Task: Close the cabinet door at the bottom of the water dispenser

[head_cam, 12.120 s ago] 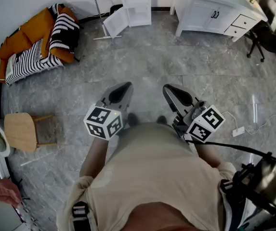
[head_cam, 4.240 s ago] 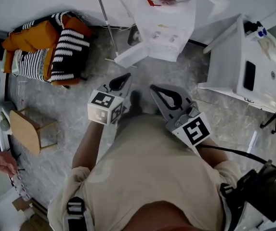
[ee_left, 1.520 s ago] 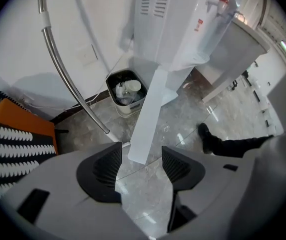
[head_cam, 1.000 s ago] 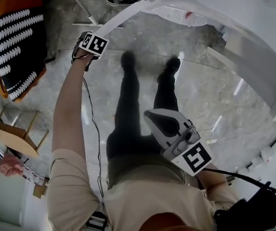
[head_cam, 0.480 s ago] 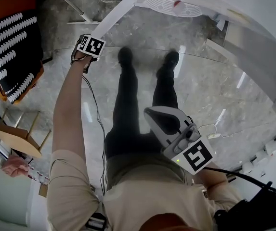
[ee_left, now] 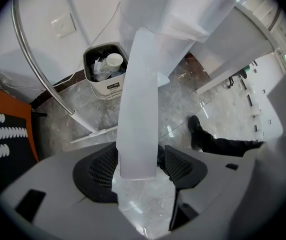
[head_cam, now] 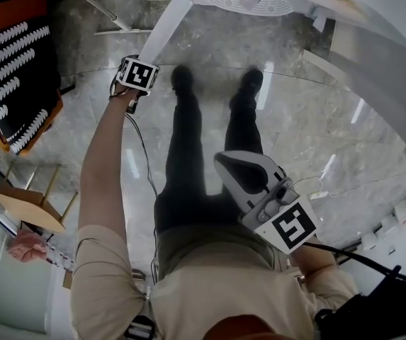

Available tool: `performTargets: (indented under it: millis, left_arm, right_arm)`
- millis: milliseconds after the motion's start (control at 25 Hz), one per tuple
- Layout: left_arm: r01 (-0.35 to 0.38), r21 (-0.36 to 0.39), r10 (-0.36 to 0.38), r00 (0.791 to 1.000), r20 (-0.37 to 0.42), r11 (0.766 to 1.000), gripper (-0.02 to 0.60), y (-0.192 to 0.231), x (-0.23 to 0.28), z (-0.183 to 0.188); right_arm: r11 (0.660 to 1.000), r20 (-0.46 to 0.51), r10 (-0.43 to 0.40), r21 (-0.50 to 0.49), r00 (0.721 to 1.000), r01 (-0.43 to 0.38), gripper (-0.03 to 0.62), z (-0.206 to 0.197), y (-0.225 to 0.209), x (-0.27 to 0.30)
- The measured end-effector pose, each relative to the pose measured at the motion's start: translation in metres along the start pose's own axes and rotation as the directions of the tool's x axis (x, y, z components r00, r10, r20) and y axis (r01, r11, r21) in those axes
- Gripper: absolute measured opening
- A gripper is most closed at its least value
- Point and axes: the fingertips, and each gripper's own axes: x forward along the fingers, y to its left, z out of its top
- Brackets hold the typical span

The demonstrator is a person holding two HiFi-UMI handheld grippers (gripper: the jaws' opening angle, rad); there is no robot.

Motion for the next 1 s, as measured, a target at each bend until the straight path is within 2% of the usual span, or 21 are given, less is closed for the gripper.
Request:
performTargets:
  millis: [160,320,480,880,1000]
  left_arm:
    - [0.02,0.016,-0.019,1.0,-0.015,1.0,0.264,-0.014,0.007,-0.007]
    - [0.012,0.05,-0.011,1.0,-0.018,0.999,0.264,-0.022,0.009,-0.01]
    - [-0.003,0.103,0.009,0.999,-0.049,0.995,0.25,-0.036,0.017,-0.018]
    - [0.02,0.073,-0.017,0.999,-0.046,0.997,0.256,-0.057,0.024,-0.008]
    - [0.032,0.091,-0.027,0.998,-0.051,0.995,0.258,-0.062,0.023,-0.006]
  right_arm:
    - [1.0,0.012,-0.011,0.002,1.0,0.011,0.014,-0.001,-0.004,0.001]
    - [1.0,0.019,-0.015,-0.003,1.0,0.015,0.014,-0.005,-0.004,0.003]
    - [0.999,0.011,-0.031,0.04,0.999,0.03,0.014,-0.009,-0.014,-0.004]
    - [0.997,0.032,-0.052,0.067,0.998,0.05,0.014,-0.008,-0.029,-0.01]
    - [0.996,0.021,-0.056,0.067,0.998,0.054,0.014,-0.013,-0.032,-0.011]
